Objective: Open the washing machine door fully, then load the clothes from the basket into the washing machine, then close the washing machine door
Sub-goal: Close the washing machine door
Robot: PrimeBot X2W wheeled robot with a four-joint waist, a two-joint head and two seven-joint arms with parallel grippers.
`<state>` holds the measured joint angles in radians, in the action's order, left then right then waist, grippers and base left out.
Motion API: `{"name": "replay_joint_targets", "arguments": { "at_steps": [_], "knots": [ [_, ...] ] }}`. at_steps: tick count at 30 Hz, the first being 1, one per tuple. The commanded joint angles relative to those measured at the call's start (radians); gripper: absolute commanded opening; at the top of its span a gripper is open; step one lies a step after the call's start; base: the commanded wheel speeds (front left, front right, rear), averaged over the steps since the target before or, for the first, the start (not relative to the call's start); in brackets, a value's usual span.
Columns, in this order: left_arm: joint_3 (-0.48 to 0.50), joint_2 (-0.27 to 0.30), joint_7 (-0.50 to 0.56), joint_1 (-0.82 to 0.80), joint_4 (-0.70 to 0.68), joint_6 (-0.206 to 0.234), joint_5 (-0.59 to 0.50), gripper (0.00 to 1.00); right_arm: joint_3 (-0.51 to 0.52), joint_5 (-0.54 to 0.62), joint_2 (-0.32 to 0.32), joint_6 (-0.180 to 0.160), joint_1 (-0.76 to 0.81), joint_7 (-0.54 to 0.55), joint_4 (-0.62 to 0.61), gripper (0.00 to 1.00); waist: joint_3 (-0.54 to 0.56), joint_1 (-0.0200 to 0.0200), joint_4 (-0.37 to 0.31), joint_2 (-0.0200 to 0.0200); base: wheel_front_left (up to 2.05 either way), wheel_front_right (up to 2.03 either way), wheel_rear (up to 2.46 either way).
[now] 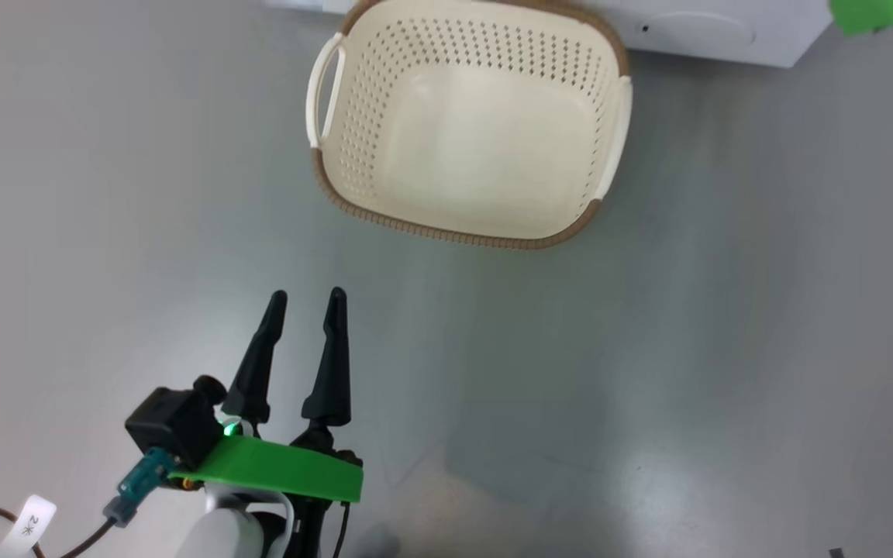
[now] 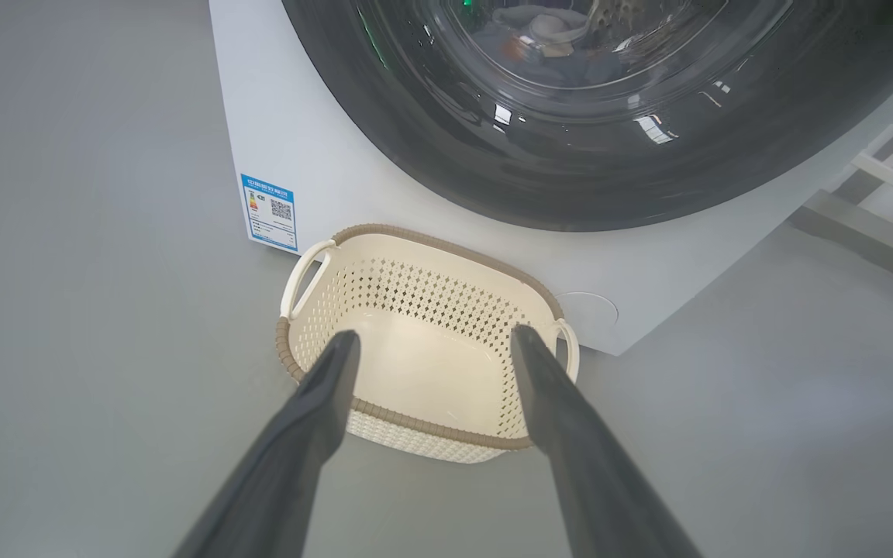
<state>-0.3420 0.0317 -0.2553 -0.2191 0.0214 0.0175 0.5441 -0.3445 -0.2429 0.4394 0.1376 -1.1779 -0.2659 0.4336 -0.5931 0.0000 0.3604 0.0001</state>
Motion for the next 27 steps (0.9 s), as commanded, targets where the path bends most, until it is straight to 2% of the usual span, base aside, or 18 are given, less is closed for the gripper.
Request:
{"name": "replay_joint_targets", "arguments": {
  "at_steps": [1, 3, 6, 7, 9, 10, 20, 27],
  "knots": [
    [0.039, 0.018, -0.006, 0.021, -0.009, 0.001, 0.011, 1.00, 0.000, -0.009, -0.030, -0.007, 0.055, 0.004, -0.037, 0.00, 0.052, 0.0000, -0.039, -0.0001, 0.00, 0.00, 0.00],
    [0.048, 0.018, -0.006, 0.025, 0.006, -0.002, 0.013, 1.00, 0.000, -0.008, -0.051, -0.007, 0.108, 0.004, -0.058, 0.02, 0.081, 0.0000, -0.059, -0.0001, 0.00, 0.00, 0.00],
    [0.062, 0.018, -0.006, 0.031, 0.035, -0.007, 0.007, 1.00, 0.004, -0.010, -0.084, -0.007, 0.185, 0.004, -0.090, 0.39, 0.131, 0.0000, -0.091, -0.0001, 0.00, 0.00, 0.00],
    [0.065, 0.018, -0.006, 0.033, 0.044, -0.011, 0.006, 1.00, 0.005, -0.010, -0.095, -0.007, 0.210, 0.004, -0.101, 0.47, 0.149, 0.0000, -0.102, -0.0001, 0.00, 0.00, 0.00],
    [0.076, 0.018, -0.006, 0.037, 0.060, -0.015, -0.002, 1.00, 0.012, -0.011, -0.114, -0.007, 0.259, 0.004, -0.124, 0.84, 0.185, 0.0000, -0.123, -0.0001, 0.00, 0.00, 0.00],
    [0.081, 0.018, -0.006, 0.039, 0.067, -0.018, -0.009, 1.00, 0.013, -0.011, -0.121, -0.007, 0.285, 0.004, -0.136, 1.00, 0.203, 0.0000, -0.133, -0.0001, 0.00, 0.00, 0.00],
    [0.155, 0.018, -0.006, 0.104, 0.125, -0.035, -0.060, 1.00, 0.064, 0.014, -0.179, -0.007, 0.544, 0.004, -0.247, 1.00, 0.386, 0.0000, -0.227, -0.0001, 0.00, 0.00, 0.00],
    [0.179, 0.018, -0.006, 0.149, 0.147, -0.034, -0.075, 1.00, 0.101, 0.023, -0.188, -0.007, 0.699, 0.004, -0.291, 1.00, 0.489, 0.0000, -0.258, -0.0001, 0.00, 0.00, 0.00]
  ]
}}
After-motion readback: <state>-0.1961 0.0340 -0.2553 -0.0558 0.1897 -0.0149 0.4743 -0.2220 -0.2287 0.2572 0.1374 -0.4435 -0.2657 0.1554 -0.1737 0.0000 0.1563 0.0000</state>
